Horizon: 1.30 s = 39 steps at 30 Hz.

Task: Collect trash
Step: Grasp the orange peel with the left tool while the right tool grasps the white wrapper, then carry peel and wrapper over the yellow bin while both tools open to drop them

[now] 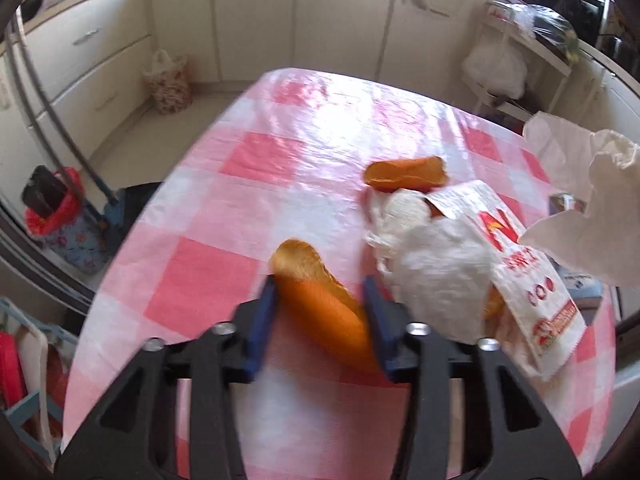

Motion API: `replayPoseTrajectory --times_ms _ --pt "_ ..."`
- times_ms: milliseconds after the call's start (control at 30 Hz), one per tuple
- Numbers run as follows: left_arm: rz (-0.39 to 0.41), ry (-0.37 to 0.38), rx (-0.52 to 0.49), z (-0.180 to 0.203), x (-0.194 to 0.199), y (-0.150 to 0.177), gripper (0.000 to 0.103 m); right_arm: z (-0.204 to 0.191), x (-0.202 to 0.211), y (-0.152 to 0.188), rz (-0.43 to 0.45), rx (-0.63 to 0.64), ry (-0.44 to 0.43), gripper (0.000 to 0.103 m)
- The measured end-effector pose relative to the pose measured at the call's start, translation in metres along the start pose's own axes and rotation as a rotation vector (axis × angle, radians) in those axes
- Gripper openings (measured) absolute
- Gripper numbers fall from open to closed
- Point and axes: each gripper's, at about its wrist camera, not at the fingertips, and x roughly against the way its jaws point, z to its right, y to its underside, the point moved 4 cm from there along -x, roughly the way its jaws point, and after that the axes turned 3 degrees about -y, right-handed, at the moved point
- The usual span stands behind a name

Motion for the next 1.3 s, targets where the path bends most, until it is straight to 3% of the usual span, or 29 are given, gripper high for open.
replayPoseTrajectory --times_ms 33,67,200,367,600,767,1133,1300 --pt "-0.009 0.044 -0.001 0.001 0.002 0.001 0.020 0.006 0.005 0.002 0.006 -0.030 -0.016 0.006" --pt "-0.013 0.064 -0.003 -0.001 0.004 0.002 0.017 0.009 0.009 0.004 0.011 -0.051 -0.028 0.006" --pt "-0.035 0.131 -0.008 -0.017 0.019 0.010 0.017 0.013 0.031 0.018 0.041 -0.090 -0.062 0.006" --pt "-0.067 0.144 -0.067 -0.038 0.035 0.031 0.017 0.006 0.046 0.036 0.054 -0.108 -0.091 0.006" --pt "-0.029 0.188 -0.068 -0.055 0.084 0.053 0.015 -0.007 0.078 0.055 0.098 -0.132 -0.114 0.006" --pt "0.073 0.234 -0.068 -0.042 0.146 0.056 0.015 -0.019 0.117 0.060 0.175 -0.108 -0.093 0.006" --pt "0.393 0.388 -0.123 0.006 0.325 0.053 0.015 -0.044 0.220 0.073 0.378 -0.082 -0.034 0.006" --pt "0.471 0.421 -0.143 0.011 0.376 0.063 0.015 -0.057 0.252 0.080 0.439 -0.064 -0.018 0.006"
